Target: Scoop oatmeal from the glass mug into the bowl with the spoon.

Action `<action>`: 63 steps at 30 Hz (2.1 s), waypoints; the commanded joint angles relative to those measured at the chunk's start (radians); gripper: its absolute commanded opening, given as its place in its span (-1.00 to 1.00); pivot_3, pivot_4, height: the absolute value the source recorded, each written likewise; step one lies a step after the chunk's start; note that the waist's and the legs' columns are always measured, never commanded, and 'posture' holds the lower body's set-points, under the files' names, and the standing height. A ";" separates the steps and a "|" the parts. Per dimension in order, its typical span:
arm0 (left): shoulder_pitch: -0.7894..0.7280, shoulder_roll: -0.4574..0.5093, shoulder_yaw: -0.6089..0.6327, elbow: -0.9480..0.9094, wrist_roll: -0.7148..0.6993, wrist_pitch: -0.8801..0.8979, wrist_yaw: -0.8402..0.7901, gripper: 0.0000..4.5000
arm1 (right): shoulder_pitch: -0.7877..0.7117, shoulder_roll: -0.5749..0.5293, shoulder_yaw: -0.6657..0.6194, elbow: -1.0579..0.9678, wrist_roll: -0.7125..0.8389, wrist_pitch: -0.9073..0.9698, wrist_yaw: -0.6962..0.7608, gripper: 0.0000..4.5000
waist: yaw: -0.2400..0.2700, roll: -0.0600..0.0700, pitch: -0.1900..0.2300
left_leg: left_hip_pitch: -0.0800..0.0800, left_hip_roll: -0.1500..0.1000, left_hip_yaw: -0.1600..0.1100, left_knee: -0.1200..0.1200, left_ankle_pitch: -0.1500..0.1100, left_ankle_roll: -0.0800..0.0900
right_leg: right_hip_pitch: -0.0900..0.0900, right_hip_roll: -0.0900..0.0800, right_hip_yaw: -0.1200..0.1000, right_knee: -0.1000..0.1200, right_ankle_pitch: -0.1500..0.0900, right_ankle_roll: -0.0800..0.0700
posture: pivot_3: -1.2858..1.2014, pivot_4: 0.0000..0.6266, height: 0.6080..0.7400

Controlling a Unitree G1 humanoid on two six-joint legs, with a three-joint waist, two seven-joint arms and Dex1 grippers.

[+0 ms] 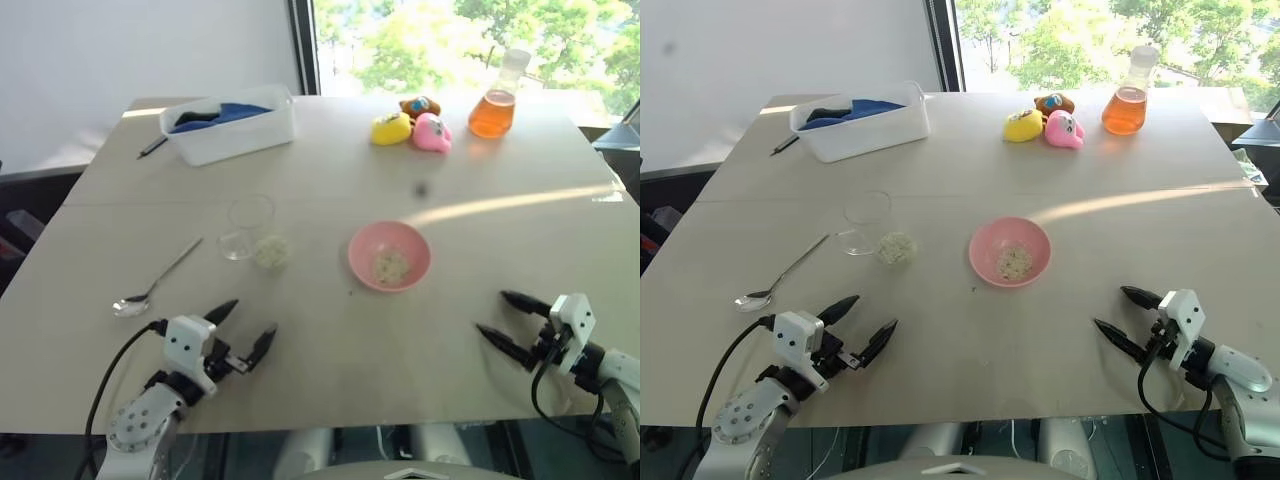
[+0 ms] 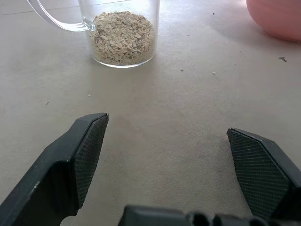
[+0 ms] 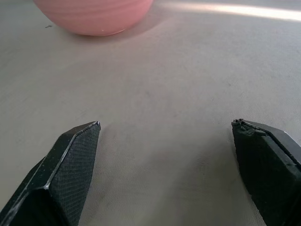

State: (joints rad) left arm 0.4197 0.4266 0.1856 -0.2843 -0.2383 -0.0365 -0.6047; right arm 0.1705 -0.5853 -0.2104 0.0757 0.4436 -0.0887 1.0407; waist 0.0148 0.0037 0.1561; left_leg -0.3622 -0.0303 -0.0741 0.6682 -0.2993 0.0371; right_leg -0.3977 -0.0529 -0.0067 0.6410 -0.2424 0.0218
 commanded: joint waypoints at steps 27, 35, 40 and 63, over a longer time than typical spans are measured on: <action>-0.076 0.017 0.052 -0.009 -0.108 0.133 0.021 0.98 | -0.070 0.018 0.011 0.079 0.025 -0.100 0.051 1.00 | -0.001 -0.003 0.001 | 0.002 0.000 0.000 0.001 0.000 0.000 | 0.001 0.001 0.000 0.002 0.000 0.000 | 0.03 -0.52 1.00; -0.099 0.170 0.293 -0.005 -0.340 0.252 -0.085 0.98 | 0.015 -0.087 0.091 -0.464 0.258 0.270 0.061 1.00 | 0.000 -0.001 0.003 | -0.009 0.001 -0.001 0.000 0.000 -0.001 | -0.011 0.002 0.000 0.004 0.002 0.003 | 0.03 -0.52 1.00; -0.182 0.353 0.338 0.158 -0.316 0.305 -0.189 0.98 | -0.062 -0.111 0.169 -0.623 0.268 0.361 0.029 1.00 | 0.001 -0.004 0.005 | -0.014 0.000 -0.002 0.002 0.001 -0.001 | -0.014 0.001 -0.003 0.002 0.002 0.003 | 0.03 -0.52 1.00; -0.631 0.561 0.071 0.952 -0.012 0.222 -0.461 0.76 | -0.259 -0.101 0.209 -0.774 0.339 0.547 -0.114 1.00 | 0.002 -0.005 0.005 | -0.017 -0.002 -0.003 0.002 0.003 -0.004 | -0.017 0.000 -0.004 0.005 0.003 0.005 | 0.03 -0.52 1.00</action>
State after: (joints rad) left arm -0.1996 0.9795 0.2956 0.6094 -0.2939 0.1828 -1.0590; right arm -0.0812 -0.6886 -0.0022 -0.6826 0.7604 0.4563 0.9279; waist 0.0172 -0.0017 0.1609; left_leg -0.3788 -0.0322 -0.0777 0.6704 -0.2963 0.0327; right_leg -0.4145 -0.0533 -0.0108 0.6467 -0.2389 0.0264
